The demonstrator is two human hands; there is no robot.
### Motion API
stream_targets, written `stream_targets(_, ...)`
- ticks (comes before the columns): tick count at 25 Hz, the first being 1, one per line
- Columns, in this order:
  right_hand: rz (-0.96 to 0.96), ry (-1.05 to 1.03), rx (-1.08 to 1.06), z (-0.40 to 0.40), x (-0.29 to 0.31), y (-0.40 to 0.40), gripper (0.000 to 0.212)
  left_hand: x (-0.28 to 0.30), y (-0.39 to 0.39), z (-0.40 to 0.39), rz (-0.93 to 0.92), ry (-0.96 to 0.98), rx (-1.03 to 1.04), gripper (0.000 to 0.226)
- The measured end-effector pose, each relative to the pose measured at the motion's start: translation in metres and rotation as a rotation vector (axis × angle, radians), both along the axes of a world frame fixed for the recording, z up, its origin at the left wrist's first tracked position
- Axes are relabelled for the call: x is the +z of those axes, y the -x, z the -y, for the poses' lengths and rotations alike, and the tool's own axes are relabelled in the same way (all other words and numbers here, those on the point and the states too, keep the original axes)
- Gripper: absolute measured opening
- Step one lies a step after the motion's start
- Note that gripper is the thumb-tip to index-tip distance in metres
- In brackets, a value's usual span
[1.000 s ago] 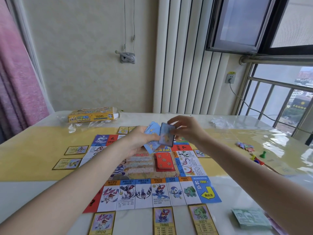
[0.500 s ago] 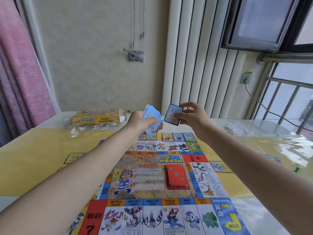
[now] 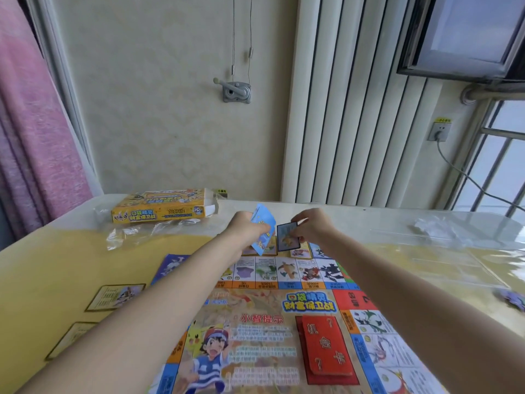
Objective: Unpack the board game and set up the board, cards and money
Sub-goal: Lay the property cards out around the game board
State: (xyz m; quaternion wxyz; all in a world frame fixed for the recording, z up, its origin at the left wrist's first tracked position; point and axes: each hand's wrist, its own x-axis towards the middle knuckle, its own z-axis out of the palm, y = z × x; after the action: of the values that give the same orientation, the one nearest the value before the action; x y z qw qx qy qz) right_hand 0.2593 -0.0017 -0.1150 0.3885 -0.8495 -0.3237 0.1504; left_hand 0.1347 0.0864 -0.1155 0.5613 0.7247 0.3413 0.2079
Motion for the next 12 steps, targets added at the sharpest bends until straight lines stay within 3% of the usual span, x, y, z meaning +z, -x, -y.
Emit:
stream_targets(8, 0.365, 0.218, 0.123, -0.020, -0.022, -0.003, 0.035, -0.026, -0.017, -0.025, -0.120, 0.018, 0.029, 0.008)
stream_targets(12, 0.449, 0.168, 0.159, -0.004, -0.013, -0.009, 0.033, -0.027, -0.018, -0.024, -0.122, -0.001, 0.028, 0.016)
